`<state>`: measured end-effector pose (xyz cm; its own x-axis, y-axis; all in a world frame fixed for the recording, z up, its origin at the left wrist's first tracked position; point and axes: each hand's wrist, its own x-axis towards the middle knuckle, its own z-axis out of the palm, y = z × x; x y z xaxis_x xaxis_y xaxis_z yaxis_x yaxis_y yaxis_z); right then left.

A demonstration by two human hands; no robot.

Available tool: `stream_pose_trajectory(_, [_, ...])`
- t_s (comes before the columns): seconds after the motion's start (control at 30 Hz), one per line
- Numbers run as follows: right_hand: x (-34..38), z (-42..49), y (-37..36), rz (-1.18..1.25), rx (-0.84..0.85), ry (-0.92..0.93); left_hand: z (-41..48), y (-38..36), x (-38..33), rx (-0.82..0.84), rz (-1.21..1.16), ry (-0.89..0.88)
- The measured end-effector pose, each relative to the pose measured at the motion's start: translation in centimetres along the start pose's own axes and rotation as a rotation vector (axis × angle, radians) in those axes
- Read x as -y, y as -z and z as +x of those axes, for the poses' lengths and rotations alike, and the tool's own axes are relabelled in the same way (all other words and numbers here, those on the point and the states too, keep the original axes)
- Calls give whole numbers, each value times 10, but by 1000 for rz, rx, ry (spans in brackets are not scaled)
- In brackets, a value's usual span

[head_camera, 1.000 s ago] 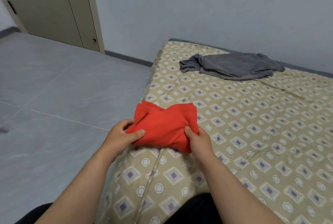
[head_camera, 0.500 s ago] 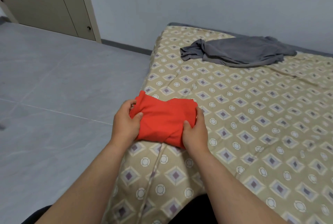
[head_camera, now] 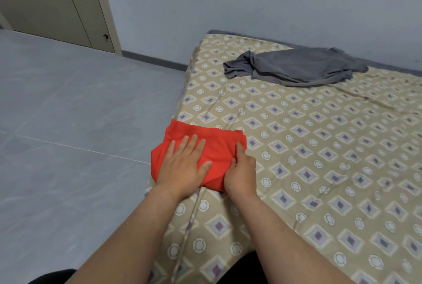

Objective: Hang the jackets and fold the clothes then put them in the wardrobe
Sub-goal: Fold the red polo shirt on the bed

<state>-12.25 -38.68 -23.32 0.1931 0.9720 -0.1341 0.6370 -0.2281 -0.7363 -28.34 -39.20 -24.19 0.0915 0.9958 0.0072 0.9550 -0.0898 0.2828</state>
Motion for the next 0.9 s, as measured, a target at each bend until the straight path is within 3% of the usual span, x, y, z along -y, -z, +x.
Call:
stream_pose_trajectory(0.1, [1,1,-1,-202,-36,-43,10,1,5,-72,-141,77])
stream_pose_trajectory(0.17, [1,1,0,-215,-42,-85,6,0,11,-186,-282,254])
stream_pose_trajectory(0.27, [3,2,3,-79,-80,-98,-6,2,20,-202,-842,651])
stream_pose_trajectory(0.3, [4,2,4,-40,-100,-101,-10,3,23,-180,-1070,707])
stream_pose_trajectory(0.37, [6,2,7,19,-100,-136,-12,12,35,-84,-1291,752])
stream_pose_trajectory(0.47, [9,1,15,229,-6,-270,-13,27,48,58,-1387,808])
stream_pose_trajectory(0.6, [14,-9,30,677,274,-472,-25,48,51,167,-1451,865])
stream_pose_trajectory(0.73, [17,-28,42,618,477,-497,-54,58,56,334,-1473,986])
stream_pose_trajectory(0.8, [19,-38,43,562,481,-449,-75,58,56,397,-1499,994])
stream_pose_trajectory(0.9, [24,-51,41,515,426,-394,-99,53,54,349,-1600,946])
